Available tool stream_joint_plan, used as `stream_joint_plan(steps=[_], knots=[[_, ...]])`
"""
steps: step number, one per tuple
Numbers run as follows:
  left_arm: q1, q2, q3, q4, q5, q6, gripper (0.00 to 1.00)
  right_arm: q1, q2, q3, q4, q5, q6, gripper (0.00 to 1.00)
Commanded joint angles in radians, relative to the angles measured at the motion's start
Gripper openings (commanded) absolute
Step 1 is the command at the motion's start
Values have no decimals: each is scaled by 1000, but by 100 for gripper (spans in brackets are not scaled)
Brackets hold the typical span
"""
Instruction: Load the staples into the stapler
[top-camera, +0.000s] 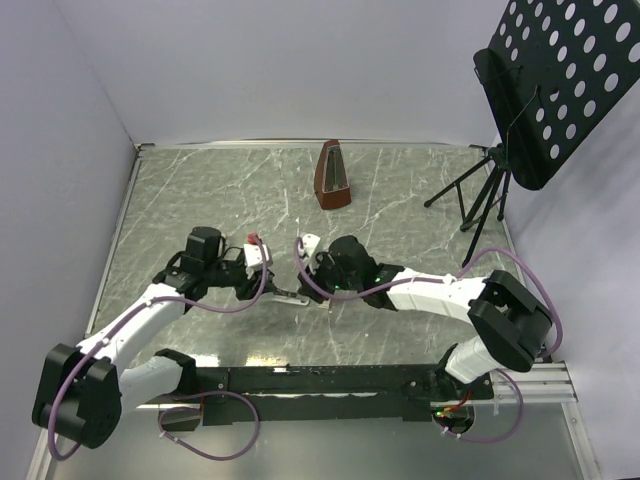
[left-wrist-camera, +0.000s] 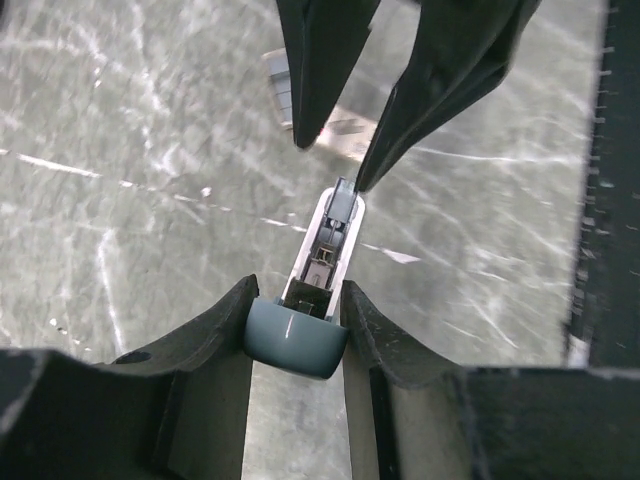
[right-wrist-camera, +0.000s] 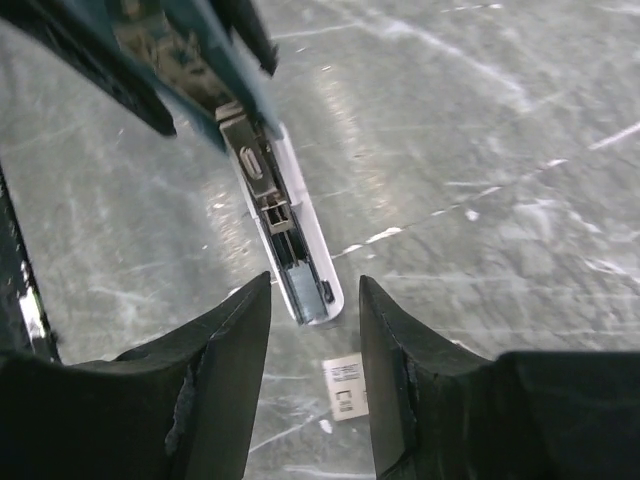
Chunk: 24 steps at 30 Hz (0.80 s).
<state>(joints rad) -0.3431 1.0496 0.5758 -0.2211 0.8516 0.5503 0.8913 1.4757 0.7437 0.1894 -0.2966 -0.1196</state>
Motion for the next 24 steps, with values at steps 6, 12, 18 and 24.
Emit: stream_joint_plan(steps=[6, 12, 18, 24], knots=[[-92, 69, -22, 244, -287, -174, 1, -91, -17, -14, 84, 4, 117, 47], [-181, 121, 4, 158, -396, -142, 1, -111, 18, 17, 38, 16, 159, 43], [-234, 187, 55, 109, -474, -171, 1, -117, 24, 22, 28, 34, 173, 42], [-257, 242, 122, 40, -549, -202, 1, -120, 34, 28, 22, 28, 182, 41]])
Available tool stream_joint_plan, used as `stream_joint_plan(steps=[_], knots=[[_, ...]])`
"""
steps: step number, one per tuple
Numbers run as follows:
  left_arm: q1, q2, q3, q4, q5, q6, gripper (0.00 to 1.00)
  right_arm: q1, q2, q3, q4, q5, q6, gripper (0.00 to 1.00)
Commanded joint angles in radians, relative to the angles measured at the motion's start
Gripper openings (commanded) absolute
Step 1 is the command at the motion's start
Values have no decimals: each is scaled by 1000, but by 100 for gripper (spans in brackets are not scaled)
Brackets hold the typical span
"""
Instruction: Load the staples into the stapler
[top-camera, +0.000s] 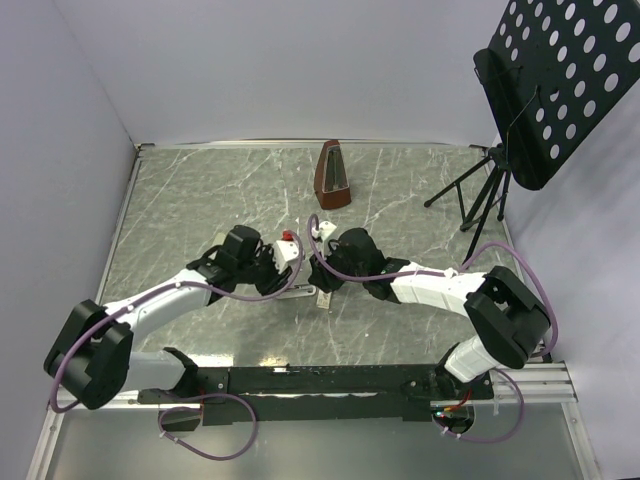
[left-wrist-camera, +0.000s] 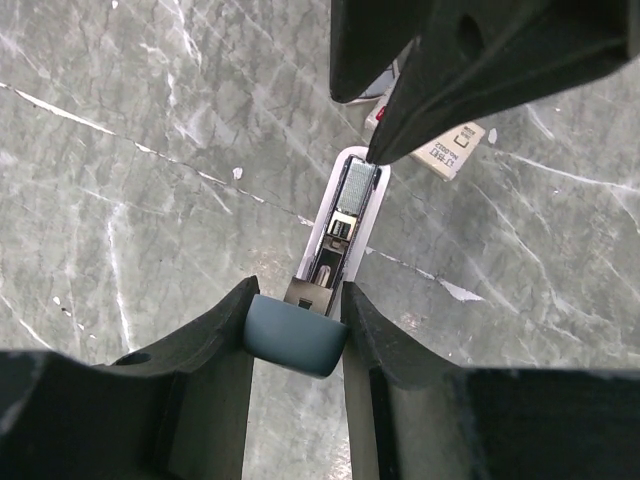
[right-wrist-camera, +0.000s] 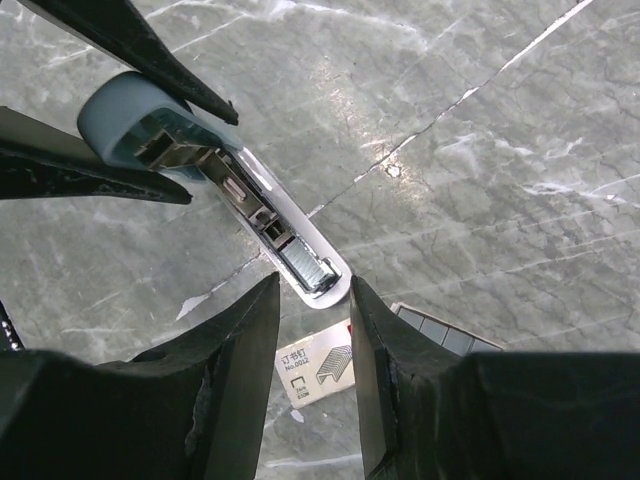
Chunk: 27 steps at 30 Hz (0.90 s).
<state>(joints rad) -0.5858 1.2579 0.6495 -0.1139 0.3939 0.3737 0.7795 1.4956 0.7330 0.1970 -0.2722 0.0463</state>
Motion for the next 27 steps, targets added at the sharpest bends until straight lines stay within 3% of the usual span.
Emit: stream_joint_plan(steps=[1, 9, 20, 24, 27], knots=[[-14, 35, 55, -84, -96, -32, 1, -9, 12, 37, 16, -1, 17, 41], [-38, 86, 142, -228, -206, -104, 1, -29, 17, 42, -1, 48, 59, 41], [-138, 353, 355, -400, -334, -239, 2, -108, -21, -12, 38, 90, 159, 41], [-178, 406, 398, -412, -348, -249, 15, -124, -41, -33, 58, 105, 175, 41], [-190, 432, 418, -415, -352, -263, 31, -132, -52, -46, 71, 114, 187, 41]])
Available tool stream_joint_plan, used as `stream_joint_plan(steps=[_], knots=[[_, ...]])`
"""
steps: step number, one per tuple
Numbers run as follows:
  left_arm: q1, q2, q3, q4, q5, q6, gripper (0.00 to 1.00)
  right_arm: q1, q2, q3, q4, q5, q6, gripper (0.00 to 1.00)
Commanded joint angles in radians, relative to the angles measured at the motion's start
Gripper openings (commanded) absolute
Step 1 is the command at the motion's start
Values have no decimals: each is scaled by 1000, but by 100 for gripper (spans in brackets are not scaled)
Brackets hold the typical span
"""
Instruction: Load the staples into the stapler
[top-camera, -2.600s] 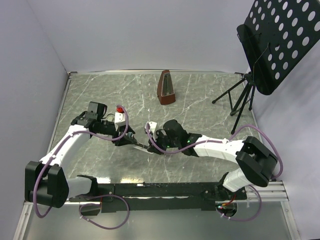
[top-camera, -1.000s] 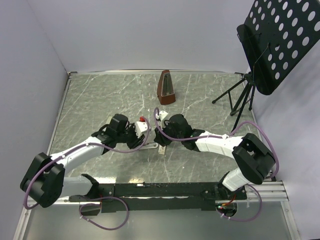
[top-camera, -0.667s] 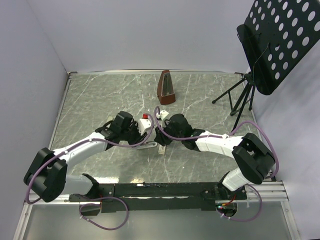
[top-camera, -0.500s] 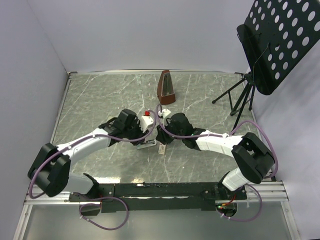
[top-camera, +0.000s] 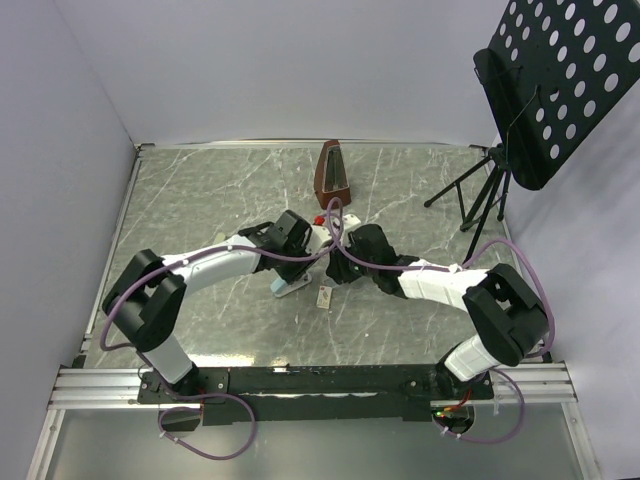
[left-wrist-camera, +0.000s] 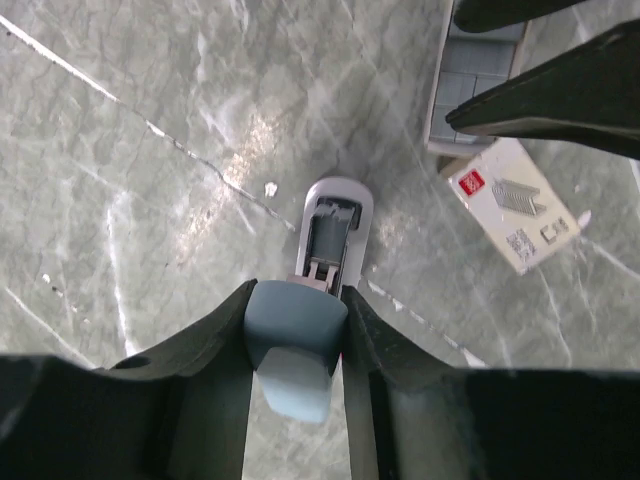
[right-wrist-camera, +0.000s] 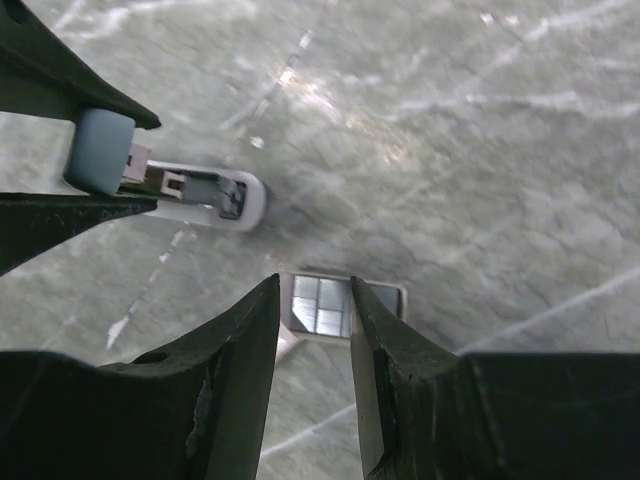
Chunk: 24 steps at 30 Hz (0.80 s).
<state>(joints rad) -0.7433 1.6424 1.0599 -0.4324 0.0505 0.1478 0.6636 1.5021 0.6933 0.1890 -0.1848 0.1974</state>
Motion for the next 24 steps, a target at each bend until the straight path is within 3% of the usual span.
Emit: stream_joint_plan(steps=[1, 6, 12, 17, 24], knots=[[-36, 51, 12, -95, -11, -45, 39, -19, -66, -11, 84, 28, 40, 41], [-42, 30, 5, -72, -18, -73, 61, -30, -82, -31, 101, 42, 53, 41], [-42, -35, -9, -37, -32, -111, 75, -33, -92, -40, 112, 47, 57, 41], [-36, -69, -9, -20, -43, -117, 70, -36, -106, -52, 124, 54, 59, 41], [-11, -35, 12, 14, 0, -114, 45, -39, -108, -55, 125, 56, 60, 41]])
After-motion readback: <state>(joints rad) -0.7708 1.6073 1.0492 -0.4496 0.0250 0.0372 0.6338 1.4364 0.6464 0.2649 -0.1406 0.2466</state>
